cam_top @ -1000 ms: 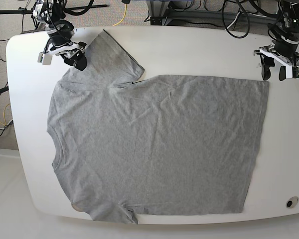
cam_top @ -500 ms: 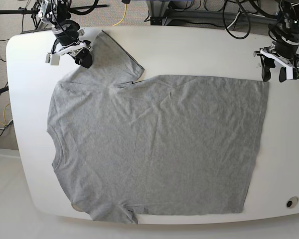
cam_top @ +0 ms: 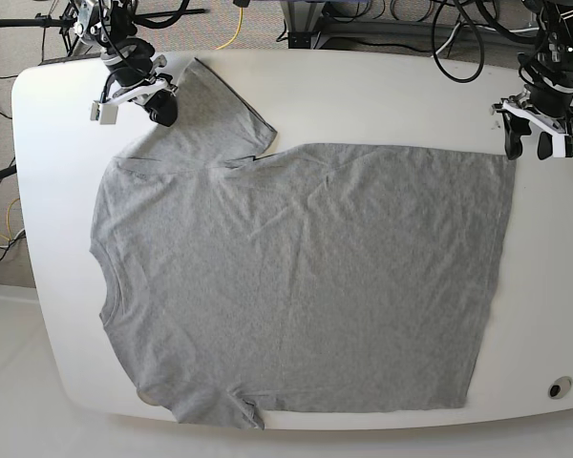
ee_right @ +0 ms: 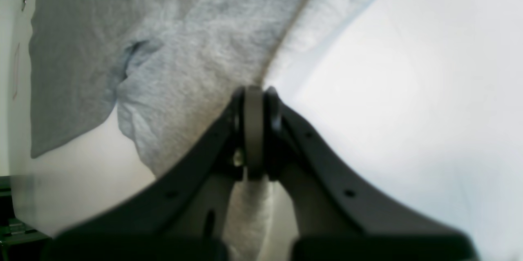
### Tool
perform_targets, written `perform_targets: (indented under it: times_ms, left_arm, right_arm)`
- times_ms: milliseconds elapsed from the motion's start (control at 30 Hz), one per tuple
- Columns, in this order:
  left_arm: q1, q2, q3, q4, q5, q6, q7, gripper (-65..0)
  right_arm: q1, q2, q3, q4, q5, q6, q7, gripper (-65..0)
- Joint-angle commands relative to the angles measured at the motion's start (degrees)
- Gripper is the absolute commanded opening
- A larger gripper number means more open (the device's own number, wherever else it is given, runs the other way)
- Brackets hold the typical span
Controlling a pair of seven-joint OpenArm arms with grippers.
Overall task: Fold the T-shirt properly
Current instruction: 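Open both grippers and reposition them over the shirt's collar-side edge, then lower the left gripper and pinch the shirt's shoulder corner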
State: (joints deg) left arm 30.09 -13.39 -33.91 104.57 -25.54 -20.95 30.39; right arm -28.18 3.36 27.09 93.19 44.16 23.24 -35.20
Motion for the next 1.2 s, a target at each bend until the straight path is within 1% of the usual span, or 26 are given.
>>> perform_targets:
  times_ms: [0, 167, 433, 767, 900, 1167]
  left_arm:
    - [-0.44, -0.73, -0.67, -0.46, -0.76, -0.22, -1.37, -30.5]
    - [-1.41, -0.95, -0.67, -4.36, -0.68, -0.56, -2.04, -29.2]
    - [-2.38, -0.95, -1.12, -7.56, -1.11, -0.57, -2.35, -27.2]
    - [-3.93, -1.03, -2.62, -11.37, -3.12, -0.77, -2.15, -27.9]
    - [-6.18, -1.61, -2.53, -14.34, -4.91, -1.34, -1.20, -28.0]
    - [-9.02, -2.81, -2.13, -18.67, -6.50, -2.12, -0.11, -28.8]
  right_arm:
    - [-0.27, 0.29, 0.23, 0.31, -1.05, -0.22, -1.46, -65.0]
    - [-0.09, 0.29, 0.23, 0.15, -1.54, -0.46, -1.74, -65.0]
    - [-0.09, 0.34, 0.35, 0.30, -1.50, -0.52, -1.86, -65.0]
    - [-0.12, 0.24, 0.08, 0.19, -1.67, -0.50, -1.99, -65.0]
    - [-0.09, 0.08, -0.01, 0.18, -2.08, -0.30, -2.15, -65.0]
    - [-0.07, 0.04, -0.06, 0.16, -2.11, -0.29, -2.12, -65.0]
